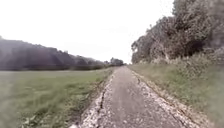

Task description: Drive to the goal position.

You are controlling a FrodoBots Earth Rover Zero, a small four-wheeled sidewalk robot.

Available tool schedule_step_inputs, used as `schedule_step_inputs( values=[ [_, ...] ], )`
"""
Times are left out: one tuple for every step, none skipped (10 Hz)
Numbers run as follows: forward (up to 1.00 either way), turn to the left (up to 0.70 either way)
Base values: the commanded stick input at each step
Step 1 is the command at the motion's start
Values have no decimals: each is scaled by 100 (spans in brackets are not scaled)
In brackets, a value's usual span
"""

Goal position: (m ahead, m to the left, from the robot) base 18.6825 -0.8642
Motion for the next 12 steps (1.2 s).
schedule_step_inputs(
  values=[
    [70, 0],
    [70, 0],
    [70, 0],
    [70, 0],
    [70, 0],
    [70, 0],
    [69, 0],
    [69, 0],
    [69, 0],
    [68, 0],
    [68, 0],
    [69, 0]
  ],
)
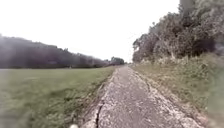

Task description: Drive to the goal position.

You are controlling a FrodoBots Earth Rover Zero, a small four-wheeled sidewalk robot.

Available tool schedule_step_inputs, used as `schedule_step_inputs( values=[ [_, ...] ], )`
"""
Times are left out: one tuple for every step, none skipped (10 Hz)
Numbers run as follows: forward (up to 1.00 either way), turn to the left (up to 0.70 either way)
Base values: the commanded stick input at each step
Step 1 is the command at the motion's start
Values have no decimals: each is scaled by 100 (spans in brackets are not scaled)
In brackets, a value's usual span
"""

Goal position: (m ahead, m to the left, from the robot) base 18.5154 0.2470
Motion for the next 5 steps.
schedule_step_inputs(
  values=[
    [69, 0],
    [69, 0],
    [68, 0],
    [68, 0],
    [68, 0]
  ],
)
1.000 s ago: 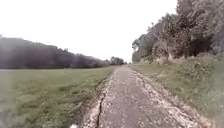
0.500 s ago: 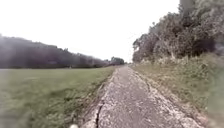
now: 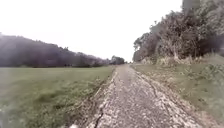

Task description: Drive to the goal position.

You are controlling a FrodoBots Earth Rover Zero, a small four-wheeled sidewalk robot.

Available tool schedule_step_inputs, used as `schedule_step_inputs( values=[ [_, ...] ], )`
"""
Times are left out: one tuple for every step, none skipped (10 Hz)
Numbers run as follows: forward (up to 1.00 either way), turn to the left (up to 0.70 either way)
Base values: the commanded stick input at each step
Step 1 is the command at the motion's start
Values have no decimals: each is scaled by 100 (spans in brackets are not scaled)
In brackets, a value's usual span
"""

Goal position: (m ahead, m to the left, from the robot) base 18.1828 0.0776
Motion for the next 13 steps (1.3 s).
schedule_step_inputs(
  values=[
    [67, 0],
    [68, 0],
    [67, 0],
    [67, 0],
    [67, 0],
    [67, 0],
    [67, 0],
    [67, 0],
    [67, 0],
    [67, 0],
    [67, 0],
    [67, 0],
    [67, 0]
  ],
)
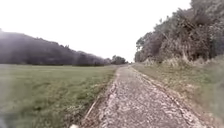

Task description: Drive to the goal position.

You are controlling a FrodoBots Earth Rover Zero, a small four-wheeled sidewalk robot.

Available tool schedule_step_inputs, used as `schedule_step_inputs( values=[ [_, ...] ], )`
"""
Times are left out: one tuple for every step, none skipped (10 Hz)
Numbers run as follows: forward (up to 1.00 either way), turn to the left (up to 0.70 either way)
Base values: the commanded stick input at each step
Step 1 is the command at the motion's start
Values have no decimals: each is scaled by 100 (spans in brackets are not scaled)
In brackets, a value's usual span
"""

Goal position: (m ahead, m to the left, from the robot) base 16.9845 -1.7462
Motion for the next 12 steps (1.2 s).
schedule_step_inputs(
  values=[
    [66, 0],
    [66, 0],
    [66, 0],
    [67, 0],
    [67, 0],
    [66, 0],
    [66, 0],
    [66, 0],
    [66, 0],
    [66, 0],
    [66, 0],
    [65, 0]
  ],
)
